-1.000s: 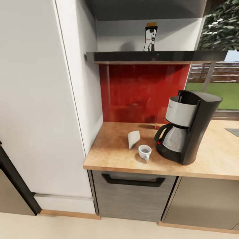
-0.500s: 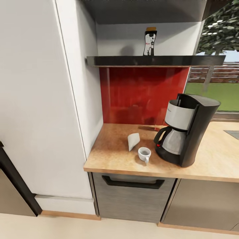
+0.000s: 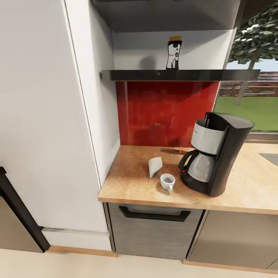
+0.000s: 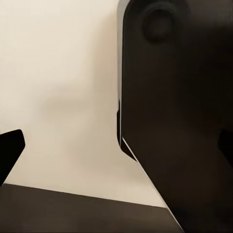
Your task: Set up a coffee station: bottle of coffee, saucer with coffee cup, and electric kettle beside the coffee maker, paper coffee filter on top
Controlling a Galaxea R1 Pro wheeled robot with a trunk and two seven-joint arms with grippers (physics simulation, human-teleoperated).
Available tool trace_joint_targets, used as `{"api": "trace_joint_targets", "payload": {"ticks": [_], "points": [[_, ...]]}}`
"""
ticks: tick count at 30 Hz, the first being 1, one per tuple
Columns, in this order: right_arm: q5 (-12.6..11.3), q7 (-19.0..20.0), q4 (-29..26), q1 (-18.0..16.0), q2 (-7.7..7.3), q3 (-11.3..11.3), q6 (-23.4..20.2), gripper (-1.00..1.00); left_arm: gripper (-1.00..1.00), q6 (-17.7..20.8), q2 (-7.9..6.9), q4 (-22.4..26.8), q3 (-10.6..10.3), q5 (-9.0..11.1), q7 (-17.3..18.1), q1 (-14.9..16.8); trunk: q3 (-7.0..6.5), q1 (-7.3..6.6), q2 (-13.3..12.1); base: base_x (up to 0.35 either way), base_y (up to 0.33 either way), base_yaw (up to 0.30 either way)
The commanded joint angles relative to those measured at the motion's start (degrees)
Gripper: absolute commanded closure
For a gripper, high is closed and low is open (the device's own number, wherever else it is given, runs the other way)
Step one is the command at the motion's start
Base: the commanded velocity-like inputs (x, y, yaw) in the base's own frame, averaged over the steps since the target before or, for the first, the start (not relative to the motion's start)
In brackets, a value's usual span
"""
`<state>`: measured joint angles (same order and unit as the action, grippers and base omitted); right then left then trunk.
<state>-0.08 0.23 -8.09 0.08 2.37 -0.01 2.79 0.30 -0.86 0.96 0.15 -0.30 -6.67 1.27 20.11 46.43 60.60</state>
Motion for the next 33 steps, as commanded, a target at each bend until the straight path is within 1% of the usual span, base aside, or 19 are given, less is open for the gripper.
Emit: {"api": "trace_joint_targets", "payload": {"ticks": [1,2,3,6,9,26,33], "points": [[0.0,-0.1,0.0,0.0,0.00,0.0,0.1,-1.00,-1.00,0.1,-0.07,0.0,0.1,0.0,-0.2,0.0,-0.13,-0.22,-0.4,0.000,0.000,0.000],[0.0,-0.6,0.0,0.0,-0.03,-0.1,0.1,-1.00,-1.00,0.1,-0.13,0.0,0.1,0.1,-0.2,-0.1,-0.31,-0.44,-0.8,0.000,0.000,0.000],[-0.1,-2.5,0.0,0.0,-0.07,-0.2,0.0,-1.00,-1.00,0.1,-0.18,0.0,0.1,0.1,-0.2,-0.1,-0.49,-0.66,-1.2,0.000,0.000,0.000],[-0.1,-4.9,-0.1,0.0,-0.08,-0.1,0.0,-1.00,-1.00,0.1,-0.19,0.0,0.1,0.1,-0.2,-0.1,-1.03,-1.32,-2.4,0.000,0.000,0.000],[-0.1,-5.9,0.0,0.0,-0.08,-0.1,0.0,-1.00,-1.00,0.1,-0.20,0.0,0.1,0.1,-0.2,-0.1,-1.57,-1.98,-3.6,0.000,0.000,0.000],[-0.2,-6.0,-0.3,0.0,0.00,0.1,0.1,-1.00,-1.00,0.2,0.26,0.0,0.0,0.3,-0.3,0.0,-4.62,-5.72,-10.4,0.000,0.000,-0.004],[-0.2,-5.9,-0.5,0.0,0.00,0.1,-0.1,-1.00,-1.00,0.2,0.46,0.0,0.0,0.3,-0.3,0.0,-5.88,-7.25,-13.2,0.000,0.000,-0.209]]}}
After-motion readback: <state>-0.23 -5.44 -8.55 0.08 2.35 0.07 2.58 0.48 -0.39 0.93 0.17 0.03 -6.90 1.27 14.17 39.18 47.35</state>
